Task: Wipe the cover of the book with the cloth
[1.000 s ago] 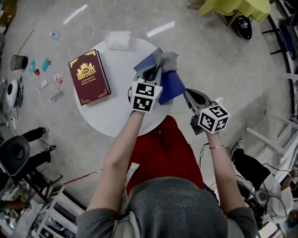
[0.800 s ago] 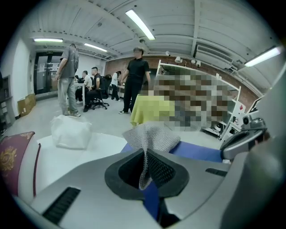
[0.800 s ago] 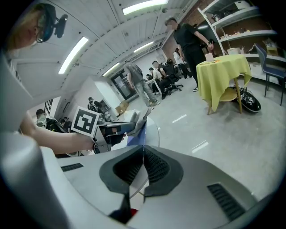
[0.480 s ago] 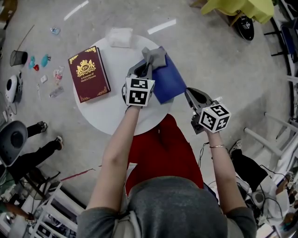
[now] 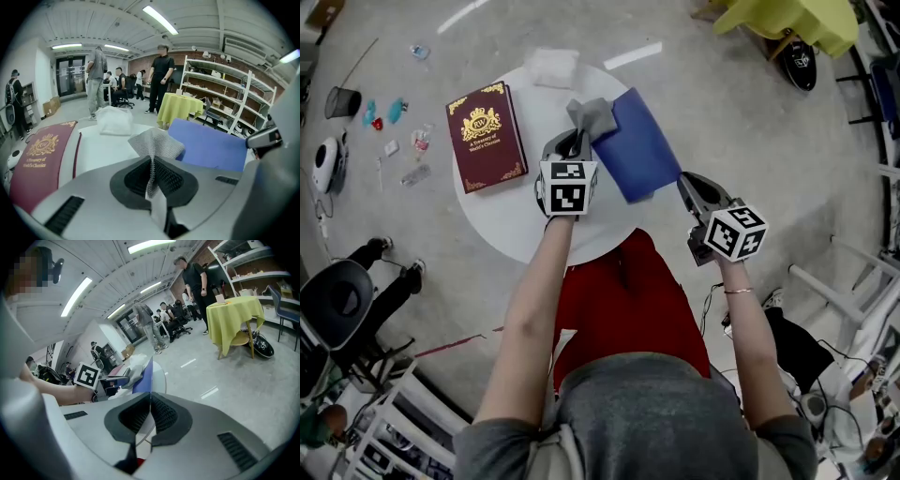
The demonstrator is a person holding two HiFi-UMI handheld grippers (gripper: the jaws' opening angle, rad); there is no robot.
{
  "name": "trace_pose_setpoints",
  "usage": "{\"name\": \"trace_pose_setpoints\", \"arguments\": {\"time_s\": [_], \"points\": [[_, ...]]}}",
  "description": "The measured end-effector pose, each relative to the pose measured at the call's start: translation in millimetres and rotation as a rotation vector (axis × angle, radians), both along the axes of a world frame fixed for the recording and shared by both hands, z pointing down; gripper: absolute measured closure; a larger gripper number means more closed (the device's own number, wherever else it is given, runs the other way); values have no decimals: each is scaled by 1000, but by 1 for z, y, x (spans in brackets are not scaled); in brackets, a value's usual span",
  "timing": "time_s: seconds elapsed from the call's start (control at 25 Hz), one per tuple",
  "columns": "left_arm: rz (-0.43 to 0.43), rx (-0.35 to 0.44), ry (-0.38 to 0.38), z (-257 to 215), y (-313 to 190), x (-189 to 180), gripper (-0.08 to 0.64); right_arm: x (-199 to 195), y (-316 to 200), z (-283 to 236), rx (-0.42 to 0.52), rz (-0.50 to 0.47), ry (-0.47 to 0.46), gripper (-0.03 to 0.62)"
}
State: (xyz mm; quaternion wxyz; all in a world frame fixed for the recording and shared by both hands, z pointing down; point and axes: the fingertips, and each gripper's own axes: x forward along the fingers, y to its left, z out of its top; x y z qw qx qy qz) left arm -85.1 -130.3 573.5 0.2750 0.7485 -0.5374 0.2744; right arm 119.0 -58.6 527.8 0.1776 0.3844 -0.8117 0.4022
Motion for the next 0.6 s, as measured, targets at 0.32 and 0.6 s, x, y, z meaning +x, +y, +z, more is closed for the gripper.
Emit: {"name": "trace_pose_setpoints", "arguments": {"time_s": [0.32,0.6], "points": [[59,86,110,-46,27,37,535,-1,1,-4,20,-3,8,560],[191,121,199,-74,41,101,535,0,2,-6,33,0,17,560]]}}
